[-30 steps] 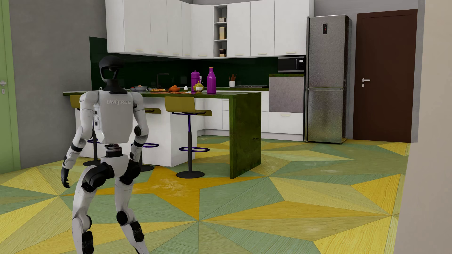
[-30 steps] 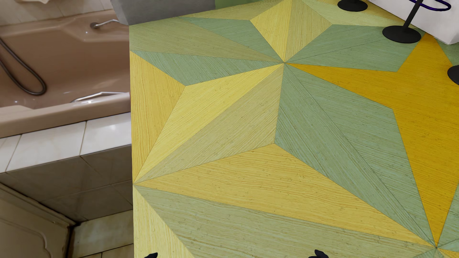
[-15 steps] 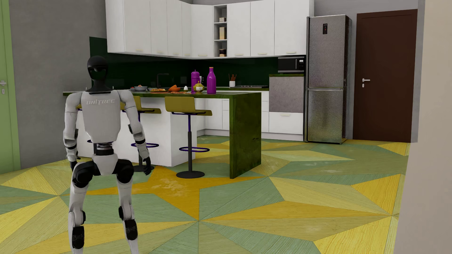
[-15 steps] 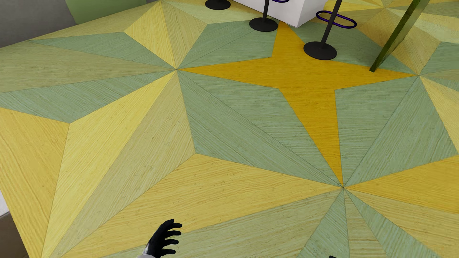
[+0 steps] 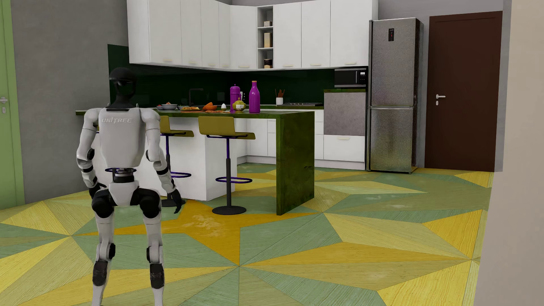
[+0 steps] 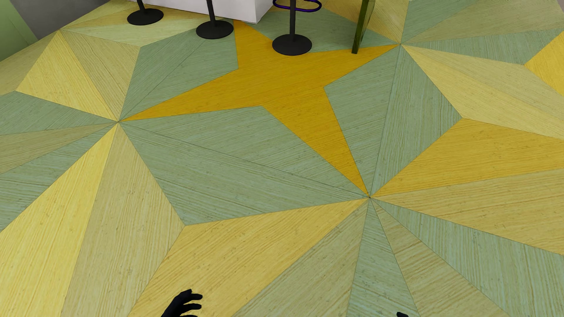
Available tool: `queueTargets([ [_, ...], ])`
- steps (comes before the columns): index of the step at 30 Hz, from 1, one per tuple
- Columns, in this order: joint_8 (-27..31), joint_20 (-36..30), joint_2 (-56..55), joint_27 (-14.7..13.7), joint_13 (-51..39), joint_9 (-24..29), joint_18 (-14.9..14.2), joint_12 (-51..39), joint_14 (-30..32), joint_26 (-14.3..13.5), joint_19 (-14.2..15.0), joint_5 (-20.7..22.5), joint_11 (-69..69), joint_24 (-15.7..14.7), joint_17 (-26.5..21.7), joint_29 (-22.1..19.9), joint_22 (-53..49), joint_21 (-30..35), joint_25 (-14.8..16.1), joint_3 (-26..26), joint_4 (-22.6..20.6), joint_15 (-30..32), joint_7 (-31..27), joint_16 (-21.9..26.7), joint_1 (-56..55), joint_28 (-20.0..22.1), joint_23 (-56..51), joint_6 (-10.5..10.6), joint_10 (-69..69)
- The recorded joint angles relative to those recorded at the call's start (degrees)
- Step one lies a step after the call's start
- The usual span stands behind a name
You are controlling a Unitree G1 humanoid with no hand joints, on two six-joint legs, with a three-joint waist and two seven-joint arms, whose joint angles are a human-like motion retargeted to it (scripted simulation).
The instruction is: Turn back
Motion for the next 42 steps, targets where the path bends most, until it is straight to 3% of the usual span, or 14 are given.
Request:
queueTargets([
  [1, -2.0, -1.8, -1.1, -0.4, 0.5, -0.3, -8.6, 0.2, 0.1, -0.1, 0.7, -1.3, 2.5, -0.2, 1.3, -0.2, 1.0, 0.7, -0.1, 0.6, 0.4, 0.3, 0.8, 0.8, 1.9, 0.1, -0.8, -0.5, -1.7],
  [5, -9.2, -5.7, -4.8, -1.3, -0.4, 0.3, -8.9, -6.3, -1.3, 3.6, 2.1, -6.1, 5.9, -2.5, -0.7, 3.9, -1.2, -4.6, 1.1, -0.8, 2.6, -0.5, 6.5, -3.1, 3.9, 4.6, 0.6, -4.2, 4.0],
  [9, -3.5, -0.1, -2.7, -3.6, 1.1, -0.5, 7.9, -2.7, 5.0, 6.5, -0.1, -1.1, 2.0, -3.0, -2.2, -0.4, -2.1, -0.9, 2.4, -0.1, 0.6, 0.6, -0.9, -2.3, -7.0, 1.4, 1.9, -0.5, 8.4],
  [10, -3.0, 1.6, -3.0, -1.8, -0.1, -0.6, -6.5, -1.3, 4.0, 6.1, 0.2, -1.0, 3.0, -1.3, 0.3, -1.6, -0.3, 0.7, 1.8, 0.4, 1.2, 0.0, -1.1, -1.1, -4.9, -0.2, 1.0, 0.1, 1.4],
  [11, -3.4, 0.3, -2.9, -0.7, -0.2, -0.4, -9.2, -2.1, 3.6, 6.2, 0.3, -1.8, 3.9, 0.3, 1.2, -1.8, 1.1, 0.8, 1.1, 0.2, 1.4, -0.1, 0.1, 0.8, -3.5, -0.7, 0.9, 0.0, 0.8],
  [16, -7.3, -6.1, -2.5, 0.2, 1.4, 0.8, -9.2, -7.6, 2.3, 3.7, -0.2, -5.0, 3.4, -0.6, -1.2, 3.6, -1.2, -4.2, 1.1, -2.0, 4.3, 0.5, 6.5, -3.7, 2.0, 2.5, 1.7, -3.1, 2.3],
  [20, -2.6, -0.2, -0.3, -3.8, 0.7, -0.7, 8.1, 0.2, 4.7, 1.4, 0.1, -1.8, 0.1, -2.7, -1.1, 0.8, -1.0, -0.5, 0.0, 1.3, 2.2, 1.3, -1.3, -2.3, -4.2, 1.3, 0.5, -1.4, -0.9],
  [21, -2.1, -1.1, -1.2, -4.2, -0.1, -1.6, -10.1, 1.0, 6.6, 2.0, 0.3, -1.8, 1.4, -2.3, 0.4, 0.0, -0.1, 0.3, -0.1, 1.3, 2.7, 0.5, -1.7, -0.5, -2.4, 1.0, 0.3, -1.1, -3.7],
  [26, -5.6, -4.3, -2.1, -2.0, 0.9, -1.5, -12.6, -4.3, 3.6, 5.9, -0.7, -4.2, 4.5, -0.9, -1.9, 3.8, -3.1, -3.3, 1.3, -0.5, 5.2, -1.5, 4.0, -2.5, 3.2, 2.3, 1.0, -2.0, -4.2],
  [28, -3.3, -5.0, -0.7, -1.5, 1.4, 0.7, -7.6, -7.3, 8.5, 5.8, -1.1, -2.7, 4.3, -0.2, -2.8, 2.7, -3.9, -4.0, 1.9, -1.2, 5.3, -1.6, 1.9, -3.5, 0.1, 2.9, 2.6, -1.9, 6.0],
  [31, -4.6, 0.1, 0.4, -1.4, 3.2, 1.5, 11.6, -4.0, 6.7, 5.3, -0.8, -2.5, 2.6, 1.0, -2.9, -0.6, -4.6, -4.1, 1.9, 3.6, 0.7, 0.0, 1.1, -3.2, -6.3, -0.7, -0.8, 2.1, 4.5],
  [34, -6.7, -0.9, -3.3, 0.0, -3.3, 0.2, -9.2, -0.3, 10.0, 7.0, 1.1, -3.8, 10.4, -3.9, -0.3, 3.3, -1.5, -0.7, 2.6, 10.6, -1.7, 2.2, -2.8, -2.5, -5.4, 2.3, -5.2, 2.2, -2.7],
  [39, -5.5, -1.0, -0.3, -4.9, -7.5, 0.5, -9.0, 1.4, 13.0, 7.7, 5.3, -5.0, 3.6, -9.7, -0.5, 13.9, -0.2, -1.8, 5.2, 15.6, -3.1, 1.3, -2.3, -3.4, -3.2, 5.2, -5.5, -2.7, -8.7],
  [42, -5.7, -1.7, 1.6, -1.9, -3.8, 0.4, -8.8, -0.6, 14.6, 4.8, -2.1, -4.8, -2.7, -6.1, -2.5, 13.6, -0.8, -1.8, 3.7, 13.6, -2.9, 0.9, -1.8, -2.7, -3.0, 4.3, -5.7, -3.2, -11.4],
])
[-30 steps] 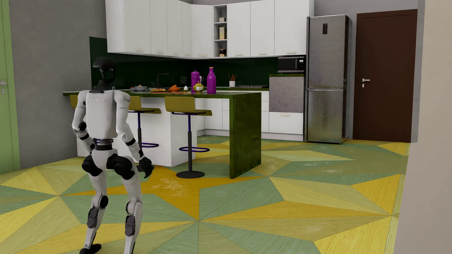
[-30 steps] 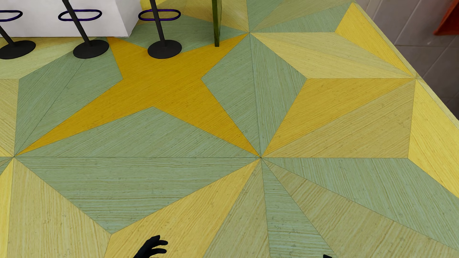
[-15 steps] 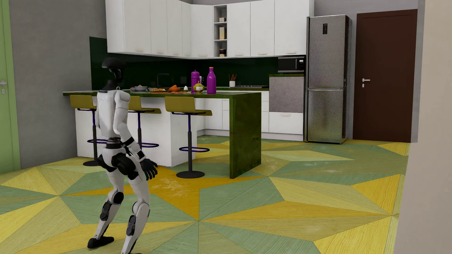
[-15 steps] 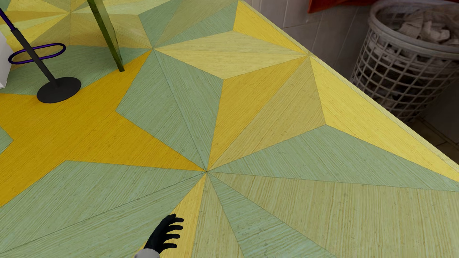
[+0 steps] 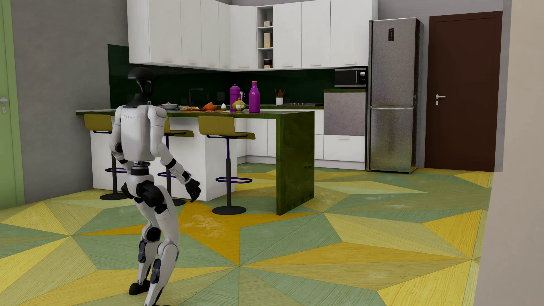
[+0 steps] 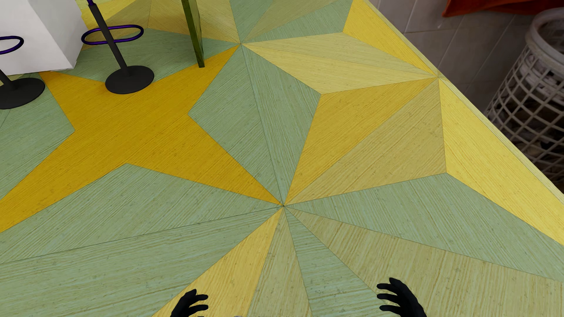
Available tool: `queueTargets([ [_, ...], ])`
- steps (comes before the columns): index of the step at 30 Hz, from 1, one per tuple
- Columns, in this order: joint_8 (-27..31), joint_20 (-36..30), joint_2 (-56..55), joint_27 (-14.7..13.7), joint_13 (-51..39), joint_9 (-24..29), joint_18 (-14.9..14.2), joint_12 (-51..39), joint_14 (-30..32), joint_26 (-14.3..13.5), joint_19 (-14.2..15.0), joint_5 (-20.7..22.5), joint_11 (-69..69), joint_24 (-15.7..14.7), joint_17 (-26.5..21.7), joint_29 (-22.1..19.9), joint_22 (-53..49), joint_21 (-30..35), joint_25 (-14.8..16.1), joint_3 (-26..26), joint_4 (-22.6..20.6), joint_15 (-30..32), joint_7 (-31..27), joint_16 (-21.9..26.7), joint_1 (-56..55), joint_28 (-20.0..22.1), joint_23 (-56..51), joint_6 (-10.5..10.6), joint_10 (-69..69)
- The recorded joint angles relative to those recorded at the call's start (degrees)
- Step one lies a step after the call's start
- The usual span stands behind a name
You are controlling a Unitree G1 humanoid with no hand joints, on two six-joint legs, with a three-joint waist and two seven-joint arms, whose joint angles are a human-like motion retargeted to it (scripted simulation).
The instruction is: Turn back
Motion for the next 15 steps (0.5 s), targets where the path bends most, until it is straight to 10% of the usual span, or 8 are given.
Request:
queueTargets([
  [6, 1.0, 0.7, -1.2, -3.0, -1.7, 0.5, 0.2, 0.6, 0.6, 4.3, 4.6, 0.1, 2.0, 3.5, 2.6, -2.1, 0.4, 1.3, -2.0, 1.2, 0.1, 2.1, 0.3, -0.8, 0.3, -1.8, 0.5, 3.0, -0.5],
  [8, 0.9, 0.2, 0.2, -3.1, -1.9, -0.5, 0.2, 1.4, 1.9, 6.0, 1.5, -0.2, -2.4, 1.9, 0.3, -0.1, -0.1, 0.2, -1.8, 1.7, -0.4, 1.6, 0.2, 0.1, 0.4, -2.1, 0.6, 3.1, -2.8],
  [15, 1.2, -0.5, -1.7, -1.3, -1.9, 0.6, 1.5, -0.4, -0.9, 4.1, 2.3, 0.4, 3.4, 1.6, 1.1, -0.7, 0.5, 0.2, 2.0, 0.4, 0.4, 0.8, 0.6, 0.0, -1.0, -1.3, 0.8, 4.3, 2.5],
])
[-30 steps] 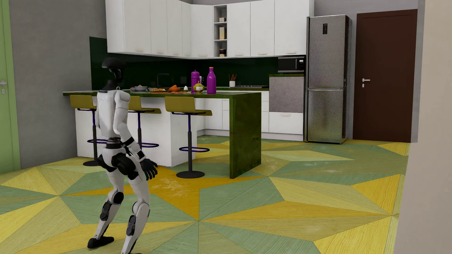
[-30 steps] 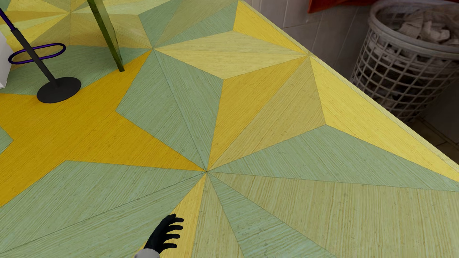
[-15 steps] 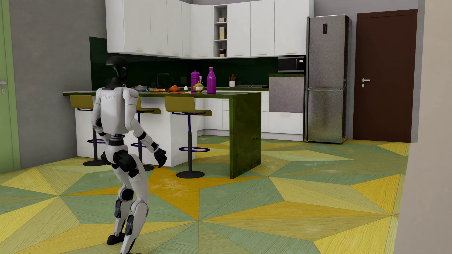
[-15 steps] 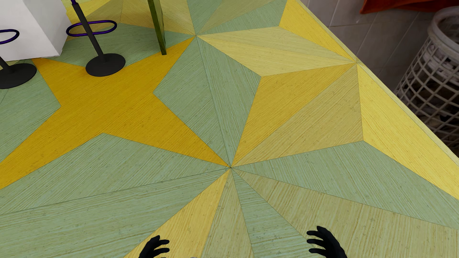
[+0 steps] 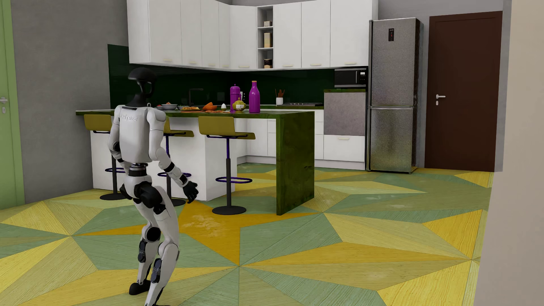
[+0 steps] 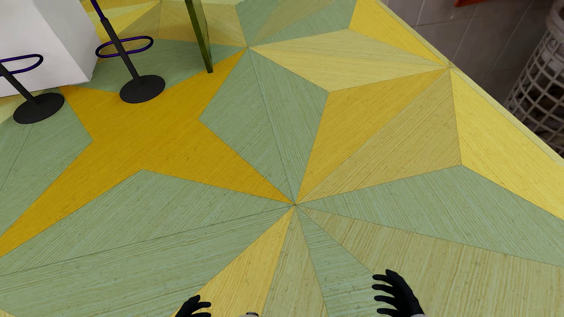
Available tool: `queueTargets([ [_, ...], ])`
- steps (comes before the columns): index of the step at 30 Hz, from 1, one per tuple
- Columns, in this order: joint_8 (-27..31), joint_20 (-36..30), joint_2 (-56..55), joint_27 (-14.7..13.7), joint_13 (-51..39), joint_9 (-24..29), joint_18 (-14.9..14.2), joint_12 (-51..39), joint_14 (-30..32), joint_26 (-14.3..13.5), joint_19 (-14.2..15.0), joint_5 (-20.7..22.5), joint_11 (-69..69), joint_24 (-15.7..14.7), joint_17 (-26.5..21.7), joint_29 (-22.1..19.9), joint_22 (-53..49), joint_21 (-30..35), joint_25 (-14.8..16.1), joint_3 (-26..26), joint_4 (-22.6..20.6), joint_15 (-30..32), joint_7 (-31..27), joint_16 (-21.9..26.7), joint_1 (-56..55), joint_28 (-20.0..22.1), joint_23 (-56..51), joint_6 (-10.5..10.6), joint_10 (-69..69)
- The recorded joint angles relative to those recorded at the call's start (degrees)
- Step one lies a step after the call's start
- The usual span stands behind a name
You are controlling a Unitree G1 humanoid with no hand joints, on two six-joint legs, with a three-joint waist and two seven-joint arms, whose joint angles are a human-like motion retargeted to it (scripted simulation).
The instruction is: Turn back
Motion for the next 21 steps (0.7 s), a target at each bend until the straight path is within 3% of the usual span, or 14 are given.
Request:
queueTargets([
  [1, -0.2, 0.8, -2.0, 0.8, -0.5, -0.4, -1.4, 1.1, 1.1, -0.7, 0.1, -0.2, 3.4, 0.1, 0.6, -0.4, -0.1, 0.6, 0.5, -1.4, -0.3, 1.0, -0.2, 0.1, -0.2, 0.1, -0.9, -0.4, -0.5],
  [5, -0.6, 1.2, 1.1, 1.0, 1.3, -1.0, -0.3, 1.9, 2.3, -3.0, -0.4, -0.6, -3.3, -1.1, 0.3, -0.9, -0.6, 0.1, -2.4, 1.0, -0.5, 0.7, -0.1, -0.2, 1.4, 0.2, -0.8, -2.2, -4.0],
  [7, -0.8, 1.9, 1.0, 0.8, 1.1, -1.6, 0.9, 0.9, 1.2, -2.2, -0.3, -0.7, -4.0, 0.1, 0.5, -1.6, -0.3, 0.1, -2.8, 1.8, -0.5, 1.3, -0.1, -0.4, 0.9, 0.1, -0.6, -2.2, -3.9],
  [9, -0.8, 2.3, 0.8, 0.1, 0.9, -2.0, -0.3, 1.6, 2.5, -0.6, -0.3, -0.8, -3.6, 1.9, 0.1, -1.3, 0.2, 1.1, -3.7, 0.9, -0.9, 1.1, -0.7, -0.8, 1.0, -0.6, -0.9, -2.2, -4.4],
  [11, -0.5, -0.5, 0.7, -0.4, 1.6, -2.3, -1.5, 2.1, 2.3, 0.6, -0.3, -1.2, -3.4, 1.4, 1.0, -0.4, 0.1, 0.5, -5.4, 2.8, -1.1, 0.9, -0.3, -0.8, 1.5, -1.6, -0.1, -2.9, -5.4],
  [14, -0.7, 2.6, 1.8, -0.7, -0.1, -2.1, 6.9, 2.8, -4.5, 1.8, -0.2, -0.4, -4.7, 1.6, -1.9, 2.7, -0.5, -1.1, -5.2, 2.0, -0.1, 1.3, 0.6, -1.0, -0.1, -3.6, 0.6, -0.7, -0.2],
  [16, -0.7, 1.3, 0.5, -0.6, 1.1, -1.7, -1.7, 0.8, 1.5, 1.4, -0.3, 0.0, -1.9, 3.4, 0.7, 2.2, 0.0, 1.1, -5.1, 0.4, 0.4, -0.5, -0.1, -0.6, -0.2, -3.1, 0.0, -0.6, -1.2],
  [20, -0.9, 0.7, 1.0, 1.0, -0.1, 0.5, -1.6, 0.6, 1.9, -0.9, -0.1, -0.4, -2.1, 1.7, 0.5, 2.3, -1.2, 0.8, -4.7, 0.9, 0.0, -0.1, -0.2, -1.5, 0.7, -2.2, -1.7, -1.2, -2.4],
  [21, -1.0, 0.8, 0.9, 0.2, -0.2, 0.4, -1.7, 1.4, 1.7, -1.4, -0.3, -0.5, -2.1, 1.6, 1.0, 1.9, -0.8, 0.7, -5.1, 1.5, -0.1, -0.7, -0.3, -1.4, 0.3, -1.9, -1.5, -1.7, -2.0],
])
